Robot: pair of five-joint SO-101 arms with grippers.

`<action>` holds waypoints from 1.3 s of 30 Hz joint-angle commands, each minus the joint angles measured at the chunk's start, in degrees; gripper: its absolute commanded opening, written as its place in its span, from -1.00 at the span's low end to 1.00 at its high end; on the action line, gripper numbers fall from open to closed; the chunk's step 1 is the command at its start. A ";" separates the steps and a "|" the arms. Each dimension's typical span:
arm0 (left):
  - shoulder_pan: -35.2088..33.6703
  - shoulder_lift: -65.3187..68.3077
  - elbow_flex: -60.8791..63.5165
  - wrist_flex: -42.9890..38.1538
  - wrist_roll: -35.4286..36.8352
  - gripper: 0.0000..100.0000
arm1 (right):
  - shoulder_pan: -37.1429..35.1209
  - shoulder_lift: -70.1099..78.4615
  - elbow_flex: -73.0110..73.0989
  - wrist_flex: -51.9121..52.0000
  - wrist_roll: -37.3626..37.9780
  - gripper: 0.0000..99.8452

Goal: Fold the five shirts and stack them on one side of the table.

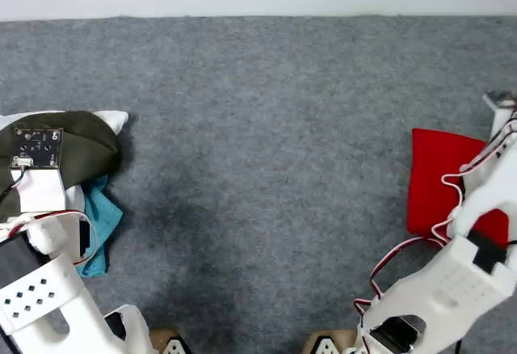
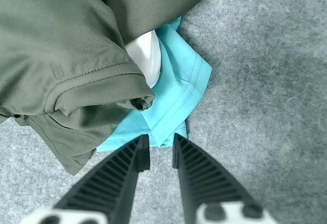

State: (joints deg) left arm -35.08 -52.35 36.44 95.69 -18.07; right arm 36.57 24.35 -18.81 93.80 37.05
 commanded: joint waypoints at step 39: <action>0.18 -0.26 4.44 -8.35 0.18 -0.82 | 0.92 -24.92 9.32 9.01 -0.97 -0.98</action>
State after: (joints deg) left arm -35.08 -52.35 40.75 91.30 -18.07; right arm 37.45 8.26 -10.37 100.31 36.70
